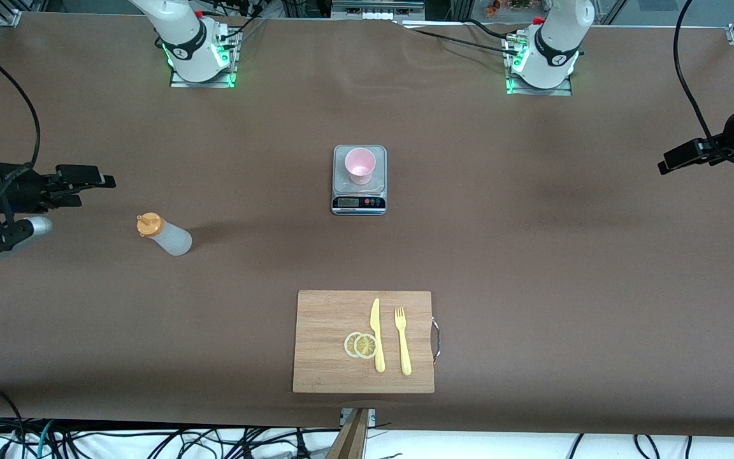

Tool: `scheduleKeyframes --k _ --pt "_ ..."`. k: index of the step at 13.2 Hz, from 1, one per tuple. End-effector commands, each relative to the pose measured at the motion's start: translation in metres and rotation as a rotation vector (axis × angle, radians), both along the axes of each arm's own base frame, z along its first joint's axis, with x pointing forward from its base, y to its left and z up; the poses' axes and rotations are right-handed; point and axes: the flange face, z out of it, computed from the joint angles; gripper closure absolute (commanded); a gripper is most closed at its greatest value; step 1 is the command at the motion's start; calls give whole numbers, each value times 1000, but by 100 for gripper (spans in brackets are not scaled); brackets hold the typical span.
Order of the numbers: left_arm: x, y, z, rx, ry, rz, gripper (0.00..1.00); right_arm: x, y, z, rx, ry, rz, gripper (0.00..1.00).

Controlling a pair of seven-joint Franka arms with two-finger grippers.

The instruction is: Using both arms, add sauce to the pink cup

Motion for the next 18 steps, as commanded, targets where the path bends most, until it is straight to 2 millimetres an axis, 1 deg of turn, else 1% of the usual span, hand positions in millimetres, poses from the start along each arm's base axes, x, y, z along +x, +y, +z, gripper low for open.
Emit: scheduleKeyframes --k 1,2,4,5,7,9,10,12,13,14,15,16,18 --pt "-4 -2 3 -14 -1 -6 0 -20 21 16 -127 53 -88 0" --pt "-4 -2 2 -14 -1 -6 0 -25 22 18 -152 67 -103 0" --pt "-4 -2 2 -14 -1 -6 0 -35 16 23 -195 68 -96 0" --pt "-4 -1 2 -14 -1 -4 0 -38 12 22 -221 68 -89 0" --pt "-4 -2 2 -14 -1 -6 0 -37 3 22 -216 45 -43 0" --pt "-4 -1 2 -14 -1 -7 0 -29 -4 25 -215 -22 -14 0" --pt "-3 -1 2 -14 -2 -7 0 -30 -8 31 -242 -46 -2 0" --pt "-3 -2 2 -14 -2 -9 0 -30 -17 36 -275 -64 -6 0" --pt "-3 -1 2 -14 -2 -7 0 -29 -19 40 -284 -89 -11 0" --pt "-3 -1 2 -14 -2 -7 0 -29 -21 48 -294 -125 -29 0" --pt "-3 -1 2 -14 -2 -7 0 -27 -24 50 -311 -141 -31 0" --pt "-3 -2 2 -14 -2 -9 0 -29 -27 53 -329 -141 -31 0" --pt "-3 -1 2 -14 -2 -7 0 -41 -30 63 -326 -148 -39 0"
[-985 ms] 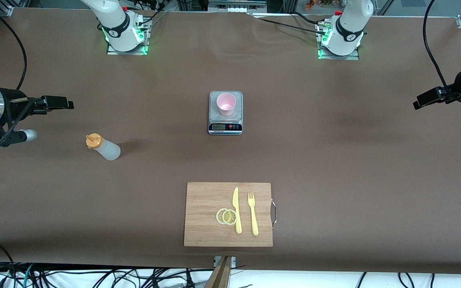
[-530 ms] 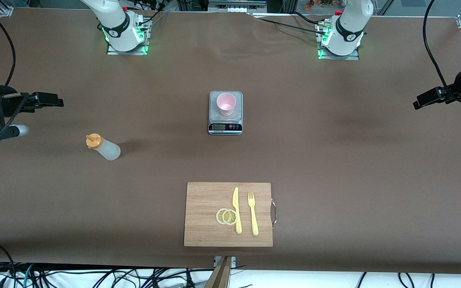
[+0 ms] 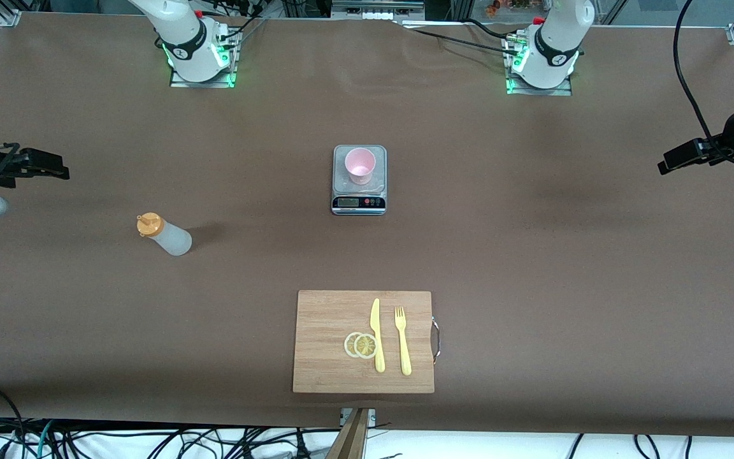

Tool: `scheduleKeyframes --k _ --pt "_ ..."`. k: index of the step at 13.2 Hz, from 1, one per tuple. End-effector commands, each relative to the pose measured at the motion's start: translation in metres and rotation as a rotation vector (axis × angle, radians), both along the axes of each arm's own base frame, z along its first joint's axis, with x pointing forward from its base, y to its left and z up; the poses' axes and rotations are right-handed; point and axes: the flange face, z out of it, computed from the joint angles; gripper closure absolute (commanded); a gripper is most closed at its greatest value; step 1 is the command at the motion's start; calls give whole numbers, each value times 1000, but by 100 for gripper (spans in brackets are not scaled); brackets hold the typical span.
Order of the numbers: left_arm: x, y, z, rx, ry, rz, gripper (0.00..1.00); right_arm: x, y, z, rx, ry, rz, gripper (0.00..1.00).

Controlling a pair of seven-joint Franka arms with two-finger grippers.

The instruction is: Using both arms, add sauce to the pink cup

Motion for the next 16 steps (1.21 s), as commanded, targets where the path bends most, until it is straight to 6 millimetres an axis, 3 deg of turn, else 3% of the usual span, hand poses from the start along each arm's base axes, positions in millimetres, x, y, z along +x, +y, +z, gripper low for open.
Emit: scheduleKeyframes --k 1,8,16 --pt "-3 -1 2 -14 -2 -7 0 -20 -6 15 -10 -26 -1 0" --pt "-3 -2 2 -14 -1 -8 0 -53 0 16 -26 -6 -132 0" --pt "-3 -2 2 -14 -1 -8 0 -46 1 10 -15 5 -124 0"
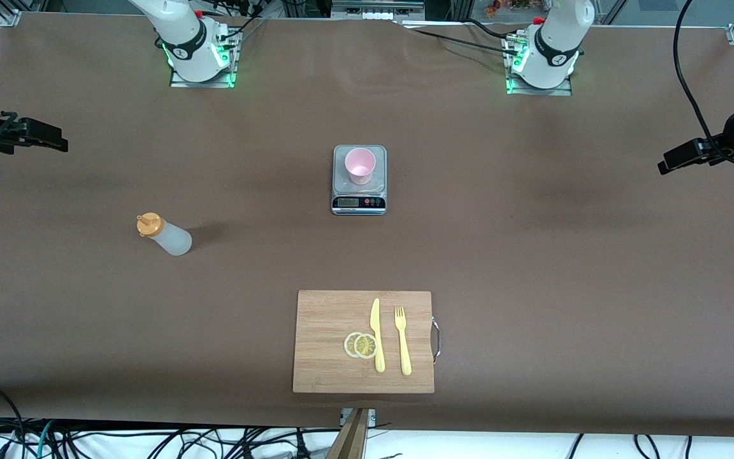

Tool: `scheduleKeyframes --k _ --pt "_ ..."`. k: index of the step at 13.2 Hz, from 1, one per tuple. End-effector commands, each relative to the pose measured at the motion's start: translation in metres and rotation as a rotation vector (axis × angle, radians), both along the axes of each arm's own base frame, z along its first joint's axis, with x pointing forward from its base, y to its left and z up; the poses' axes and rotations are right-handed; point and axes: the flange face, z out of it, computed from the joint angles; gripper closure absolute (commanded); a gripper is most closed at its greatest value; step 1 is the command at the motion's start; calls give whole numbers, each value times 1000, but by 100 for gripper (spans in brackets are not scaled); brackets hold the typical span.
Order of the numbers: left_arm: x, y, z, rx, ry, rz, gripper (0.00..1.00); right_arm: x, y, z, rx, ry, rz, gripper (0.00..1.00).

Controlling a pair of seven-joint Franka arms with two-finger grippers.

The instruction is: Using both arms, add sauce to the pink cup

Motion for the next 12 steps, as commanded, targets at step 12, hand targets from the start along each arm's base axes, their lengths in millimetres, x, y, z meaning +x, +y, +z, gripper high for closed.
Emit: scheduleKeyframes --k 12 --pt "-3 -2 2 -14 -1 -8 0 5 -7 -3 -16 -13 -22 0"
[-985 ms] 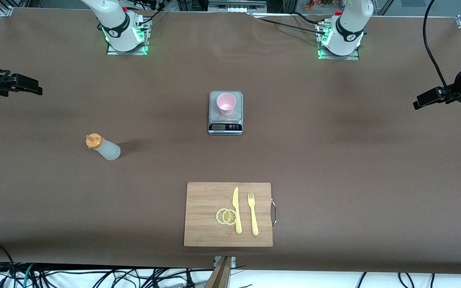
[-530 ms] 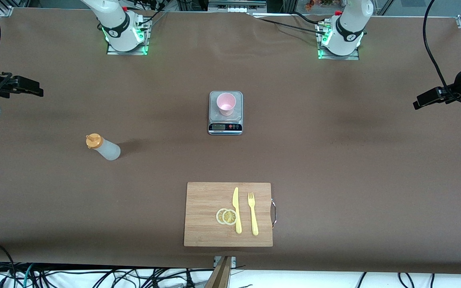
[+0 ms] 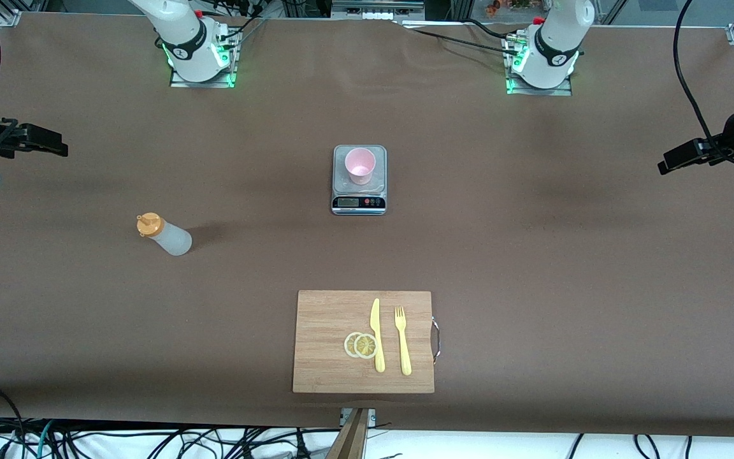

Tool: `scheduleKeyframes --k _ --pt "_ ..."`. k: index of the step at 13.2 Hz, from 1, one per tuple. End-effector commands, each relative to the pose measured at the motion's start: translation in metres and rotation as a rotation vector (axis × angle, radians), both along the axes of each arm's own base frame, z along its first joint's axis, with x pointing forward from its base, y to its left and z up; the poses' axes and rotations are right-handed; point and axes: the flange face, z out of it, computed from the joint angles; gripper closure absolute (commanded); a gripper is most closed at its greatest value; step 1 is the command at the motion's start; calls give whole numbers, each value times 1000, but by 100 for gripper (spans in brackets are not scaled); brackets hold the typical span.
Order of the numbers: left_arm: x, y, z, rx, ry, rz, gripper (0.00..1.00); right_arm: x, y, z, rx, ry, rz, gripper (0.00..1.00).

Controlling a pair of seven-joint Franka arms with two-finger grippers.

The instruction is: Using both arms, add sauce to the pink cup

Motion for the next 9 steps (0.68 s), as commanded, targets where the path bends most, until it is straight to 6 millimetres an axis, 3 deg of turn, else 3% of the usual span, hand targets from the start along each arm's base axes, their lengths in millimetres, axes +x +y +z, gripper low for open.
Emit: scheduleKeyframes --k 1,9 --pt "-3 -2 2 -14 -1 -8 0 1 -4 3 -16 -16 -14 0" --pt "-3 -2 2 -14 -1 -8 0 2 -4 4 -15 -22 -16 0"
